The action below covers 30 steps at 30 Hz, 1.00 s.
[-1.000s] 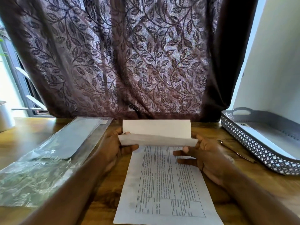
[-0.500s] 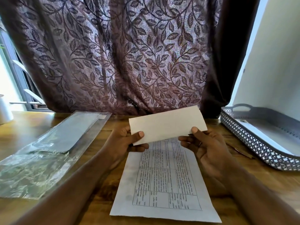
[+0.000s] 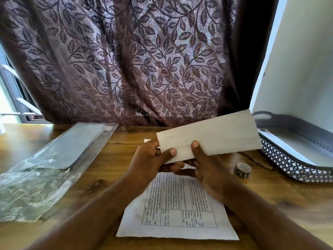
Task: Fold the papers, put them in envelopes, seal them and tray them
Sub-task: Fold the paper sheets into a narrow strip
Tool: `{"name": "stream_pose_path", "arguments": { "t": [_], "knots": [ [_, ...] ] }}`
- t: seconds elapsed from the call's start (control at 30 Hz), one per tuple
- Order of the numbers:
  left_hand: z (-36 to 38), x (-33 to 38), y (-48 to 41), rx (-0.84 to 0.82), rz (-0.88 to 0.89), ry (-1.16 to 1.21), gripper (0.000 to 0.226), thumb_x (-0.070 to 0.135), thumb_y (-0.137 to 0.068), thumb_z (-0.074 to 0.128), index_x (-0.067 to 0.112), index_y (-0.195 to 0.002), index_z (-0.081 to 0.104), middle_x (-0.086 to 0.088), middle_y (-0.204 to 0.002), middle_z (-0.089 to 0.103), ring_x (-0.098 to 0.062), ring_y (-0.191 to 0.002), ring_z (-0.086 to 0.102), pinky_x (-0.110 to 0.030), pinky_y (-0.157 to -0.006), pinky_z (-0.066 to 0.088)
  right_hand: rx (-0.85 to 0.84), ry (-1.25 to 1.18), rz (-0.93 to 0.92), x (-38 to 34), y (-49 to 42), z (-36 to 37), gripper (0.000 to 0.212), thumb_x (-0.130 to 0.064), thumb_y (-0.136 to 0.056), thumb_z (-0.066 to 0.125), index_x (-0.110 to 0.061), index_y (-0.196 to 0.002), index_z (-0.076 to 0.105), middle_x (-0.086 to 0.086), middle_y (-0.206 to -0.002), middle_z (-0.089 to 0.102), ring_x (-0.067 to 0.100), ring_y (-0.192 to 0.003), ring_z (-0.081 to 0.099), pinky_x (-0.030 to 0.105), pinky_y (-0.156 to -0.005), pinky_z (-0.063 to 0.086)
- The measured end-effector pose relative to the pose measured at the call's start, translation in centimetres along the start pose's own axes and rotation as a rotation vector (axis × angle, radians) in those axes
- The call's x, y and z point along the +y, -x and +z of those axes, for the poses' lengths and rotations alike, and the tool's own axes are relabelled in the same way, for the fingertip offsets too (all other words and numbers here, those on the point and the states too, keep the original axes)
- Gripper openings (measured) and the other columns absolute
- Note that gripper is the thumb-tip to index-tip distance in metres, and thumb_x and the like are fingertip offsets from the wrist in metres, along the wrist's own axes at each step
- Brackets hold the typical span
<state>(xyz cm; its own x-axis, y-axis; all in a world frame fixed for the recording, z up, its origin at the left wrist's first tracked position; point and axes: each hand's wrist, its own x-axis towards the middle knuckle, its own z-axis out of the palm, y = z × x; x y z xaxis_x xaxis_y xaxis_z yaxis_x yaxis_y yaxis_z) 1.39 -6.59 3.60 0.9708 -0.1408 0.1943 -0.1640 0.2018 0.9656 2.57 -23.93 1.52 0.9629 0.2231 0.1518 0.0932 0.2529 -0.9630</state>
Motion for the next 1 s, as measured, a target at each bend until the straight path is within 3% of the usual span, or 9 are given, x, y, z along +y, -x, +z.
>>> {"name": "stream_pose_path", "arguments": {
  "t": [0.13, 0.33, 0.43, 0.57, 0.7, 0.87, 1.0],
  "knots": [
    [-1.3, 0.5, -0.6, 0.001, -0.028, -0.029, 0.022, 0.008, -0.091, 0.065, 0.016, -0.111, 0.064, -0.019, -0.089, 0.076, -0.029, -0.075, 0.075, -0.026, -0.062, 0.062, 0.123, -0.129, -0.061, -1.2, -0.5, -0.8, 0.043, -0.039, -0.094, 0.053, -0.019, -0.131, 0.055, 0.013, -0.119, 0.073, 0.031, -0.107, 0.072, 0.052, -0.078, 0.062],
    [-3.7, 0.7, -1.6, 0.023, -0.067, -0.062, 0.024, 0.006, -0.089, 0.065, 0.012, -0.113, 0.063, -0.021, -0.093, 0.076, -0.026, -0.069, 0.075, -0.024, -0.058, 0.061, 0.252, -0.180, -0.028, -2.2, -1.1, -2.8, 0.043, -0.043, -0.100, 0.045, -0.013, -0.128, 0.055, 0.019, -0.111, 0.075, 0.038, -0.102, 0.073, 0.058, -0.088, 0.056],
    [-4.5, 0.7, -1.8, 0.008, -0.084, -0.054, 0.030, 0.014, -0.080, 0.069, 0.016, -0.109, 0.065, -0.017, -0.097, 0.076, -0.027, -0.071, 0.074, -0.026, -0.059, 0.061, 0.272, -0.177, -0.021, -2.4, -1.0, -3.5, 0.041, -0.042, -0.105, 0.039, -0.012, -0.126, 0.058, 0.020, -0.111, 0.075, 0.039, -0.102, 0.073, 0.059, -0.089, 0.055],
    [-5.9, 0.5, -2.4, 0.035, -0.097, -0.060, 0.025, 0.009, -0.088, 0.065, 0.014, -0.113, 0.063, -0.013, -0.098, 0.077, -0.029, -0.078, 0.075, -0.027, -0.063, 0.063, 0.246, -0.002, -0.045, -2.8, -0.8, -4.1, 0.036, -0.032, -0.108, 0.040, -0.009, -0.124, 0.062, 0.018, -0.107, 0.076, 0.037, -0.096, 0.074, 0.051, -0.085, 0.059],
    [-6.5, 0.4, -2.6, 0.079, -0.119, -0.042, 0.027, 0.007, -0.093, 0.062, 0.008, -0.120, 0.061, -0.012, -0.096, 0.077, -0.024, -0.073, 0.075, -0.022, -0.058, 0.060, 0.184, 0.224, -0.059, -3.1, -0.4, -4.0, 0.024, -0.017, -0.105, 0.050, -0.009, -0.121, 0.065, 0.010, -0.104, 0.078, 0.034, -0.086, 0.076, 0.038, -0.073, 0.063],
    [-5.1, 0.6, -1.7, 0.139, -0.027, 0.388, 0.020, 0.009, -0.079, 0.069, 0.007, -0.098, 0.075, -0.019, -0.098, 0.074, -0.023, -0.078, 0.073, -0.026, -0.066, 0.062, 0.071, 0.293, 0.003, -2.9, -0.1, -3.1, 0.022, -0.013, -0.101, 0.055, -0.009, -0.121, 0.065, 0.013, -0.100, 0.078, 0.033, -0.078, 0.074, 0.035, -0.066, 0.060],
    [-2.7, 0.1, -0.5, 0.004, -0.021, 0.242, 0.040, 0.011, -0.077, 0.072, 0.006, -0.116, 0.066, -0.019, -0.104, 0.072, -0.028, -0.090, 0.073, -0.035, -0.079, 0.062, 0.033, 0.253, 0.004, -2.4, 0.2, -1.9, 0.025, -0.012, -0.099, 0.059, -0.012, -0.124, 0.062, 0.013, -0.099, 0.078, 0.035, -0.076, 0.074, 0.034, -0.065, 0.059]
  ]
}}
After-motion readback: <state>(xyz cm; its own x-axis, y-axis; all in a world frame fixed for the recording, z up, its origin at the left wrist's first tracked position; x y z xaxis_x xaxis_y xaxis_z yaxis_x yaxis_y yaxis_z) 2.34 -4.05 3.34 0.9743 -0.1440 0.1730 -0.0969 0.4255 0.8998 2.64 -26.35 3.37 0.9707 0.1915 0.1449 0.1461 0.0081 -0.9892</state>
